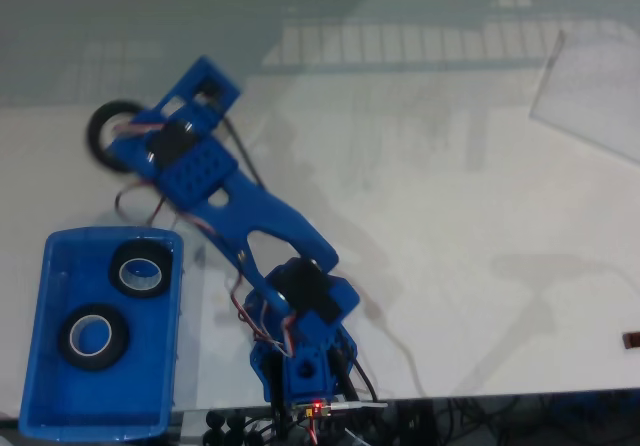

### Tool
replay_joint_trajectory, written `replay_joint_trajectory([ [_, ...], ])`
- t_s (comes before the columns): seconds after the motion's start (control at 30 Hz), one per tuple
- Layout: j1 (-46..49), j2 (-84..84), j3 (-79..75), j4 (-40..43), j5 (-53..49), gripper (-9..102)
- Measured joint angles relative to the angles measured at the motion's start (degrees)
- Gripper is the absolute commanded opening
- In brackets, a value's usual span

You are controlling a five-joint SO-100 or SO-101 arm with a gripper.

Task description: Grasp all tape and put them in the bin.

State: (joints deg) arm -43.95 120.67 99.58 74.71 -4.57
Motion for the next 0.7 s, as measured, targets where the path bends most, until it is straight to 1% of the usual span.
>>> replay_joint_trajectory([
  [0.2, -21.0, 5.7, 2.5, 5.3, 1.0, 0],
  [0.3, -30.4, 7.2, 5.2, 5.8, 1.3, 0],
  [0.4, -37.9, 7.5, 8.5, 5.9, 1.3, 0],
  [0.5, -41.5, 7.5, 11.8, 5.9, 1.3, 0],
  [0.7, -42.0, 7.5, 16.7, 4.5, 1.1, 0],
])
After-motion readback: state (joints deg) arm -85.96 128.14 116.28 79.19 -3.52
